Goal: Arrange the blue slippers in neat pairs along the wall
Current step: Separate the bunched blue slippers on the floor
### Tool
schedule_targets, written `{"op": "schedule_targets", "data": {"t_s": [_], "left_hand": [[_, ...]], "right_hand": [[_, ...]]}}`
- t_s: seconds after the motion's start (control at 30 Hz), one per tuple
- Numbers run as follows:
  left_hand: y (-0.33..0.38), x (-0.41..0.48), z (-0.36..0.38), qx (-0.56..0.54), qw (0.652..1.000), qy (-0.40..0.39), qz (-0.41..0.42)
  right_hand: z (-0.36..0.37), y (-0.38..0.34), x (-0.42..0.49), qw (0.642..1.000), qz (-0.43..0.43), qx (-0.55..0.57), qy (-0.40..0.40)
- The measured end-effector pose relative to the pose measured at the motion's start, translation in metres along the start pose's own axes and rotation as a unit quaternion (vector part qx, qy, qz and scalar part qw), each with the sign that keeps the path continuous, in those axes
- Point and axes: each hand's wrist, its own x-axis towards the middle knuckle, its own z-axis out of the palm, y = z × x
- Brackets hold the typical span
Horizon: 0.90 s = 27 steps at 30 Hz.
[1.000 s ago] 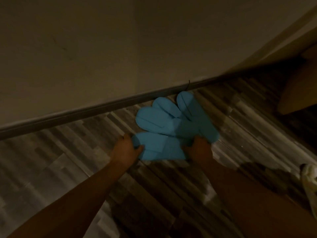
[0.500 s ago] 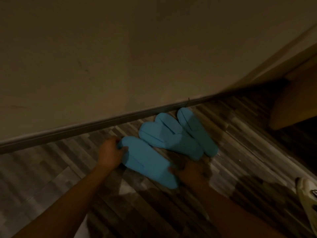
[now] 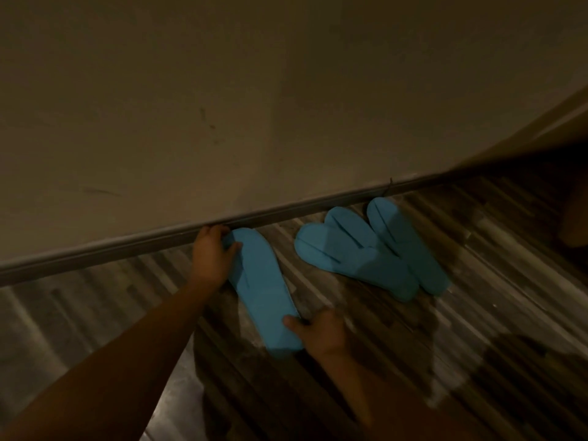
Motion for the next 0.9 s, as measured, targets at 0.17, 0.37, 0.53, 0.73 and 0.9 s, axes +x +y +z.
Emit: {"op": "schedule_targets", "data": {"t_s": [0.17,0.37,0.53,0.73,0.9], "left_hand": [[-0.008,-0.004,0.006,0.008,1.0,-0.001,0.005],[-0.009,-0.008,0.015,0.032,0.998,0.058,0.003],[0.036,-0.015,0.046,-0.072,0.995,0.067,0.008],[0.087,-0.007,0.09,-0.138,0.99,-0.025,-0.012],[0.095,0.002,0.108,-0.054,0.996,-0.068,0.02]], "right_hand": [[0.009,-0.006,-0.001,0.995,0.011,-0.097,0.021],[-0.016,-0.004,0.007,0.994,-0.001,-0.109,-0.002],[-0.105,0.015,0.038,0.989,0.017,-0.016,0.148],[-0.177,0.051,0.071,0.974,0.046,0.007,0.224],[-0.181,0.06,0.097,0.982,0.055,-0.009,0.183]]}}
